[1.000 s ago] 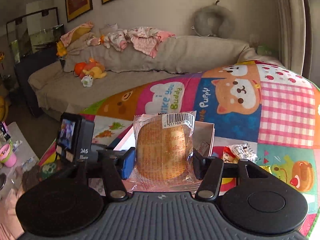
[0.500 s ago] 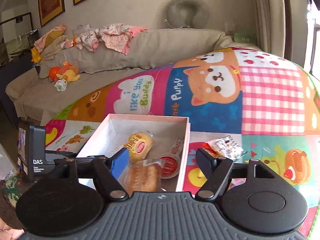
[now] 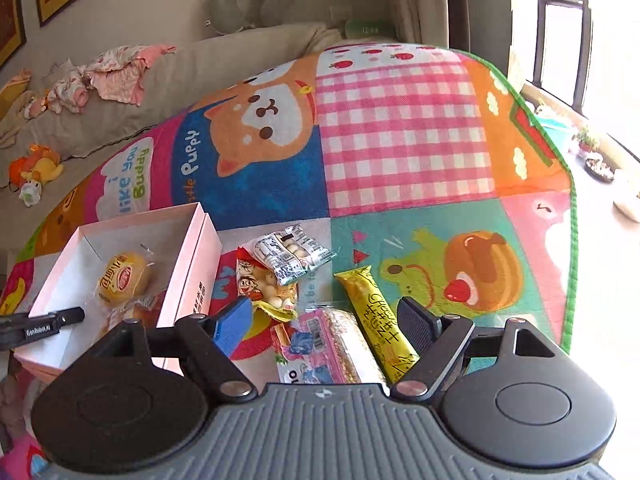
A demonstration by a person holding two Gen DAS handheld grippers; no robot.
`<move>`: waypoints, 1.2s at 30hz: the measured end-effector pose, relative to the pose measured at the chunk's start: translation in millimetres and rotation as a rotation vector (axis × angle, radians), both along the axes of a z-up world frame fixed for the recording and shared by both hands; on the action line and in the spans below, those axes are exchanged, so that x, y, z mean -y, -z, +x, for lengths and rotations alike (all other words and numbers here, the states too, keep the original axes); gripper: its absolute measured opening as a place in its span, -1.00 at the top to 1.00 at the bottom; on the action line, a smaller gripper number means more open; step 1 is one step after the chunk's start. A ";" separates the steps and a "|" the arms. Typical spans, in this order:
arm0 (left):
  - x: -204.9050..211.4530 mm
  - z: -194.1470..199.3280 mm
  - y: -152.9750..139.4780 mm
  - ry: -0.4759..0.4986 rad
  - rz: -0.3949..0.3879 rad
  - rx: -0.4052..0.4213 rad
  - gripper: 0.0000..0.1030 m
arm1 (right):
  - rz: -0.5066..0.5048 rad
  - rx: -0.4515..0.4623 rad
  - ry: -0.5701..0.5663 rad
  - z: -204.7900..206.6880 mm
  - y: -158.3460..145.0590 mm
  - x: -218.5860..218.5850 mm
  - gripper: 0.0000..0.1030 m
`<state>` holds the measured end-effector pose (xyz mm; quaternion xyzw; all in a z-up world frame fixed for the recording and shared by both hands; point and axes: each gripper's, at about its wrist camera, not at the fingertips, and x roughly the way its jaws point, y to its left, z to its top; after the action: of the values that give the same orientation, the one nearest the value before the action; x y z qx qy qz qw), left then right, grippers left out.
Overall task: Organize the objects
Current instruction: 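Move the right gripper toward the white snack packet with green strip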
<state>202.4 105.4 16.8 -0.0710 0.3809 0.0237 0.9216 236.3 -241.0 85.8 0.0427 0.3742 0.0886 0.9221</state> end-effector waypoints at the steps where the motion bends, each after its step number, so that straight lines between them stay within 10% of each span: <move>1: -0.1 0.0 0.0 0.000 -0.001 0.000 0.71 | 0.029 -0.017 0.005 9.9 1.5 -1.7 -0.57; 15: -1.1 -0.1 0.1 0.000 -0.009 0.000 0.71 | 0.042 -0.174 0.089 120.0 56.2 -56.7 -0.61; 36: -1.0 -0.2 0.5 0.000 -0.010 0.000 0.71 | -0.035 -0.119 -0.224 -44.6 20.4 -22.0 -0.50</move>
<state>202.3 106.4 16.3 -0.0758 0.3810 0.0219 0.9212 191.7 -219.1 65.4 -0.0104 0.4323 0.1819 0.8831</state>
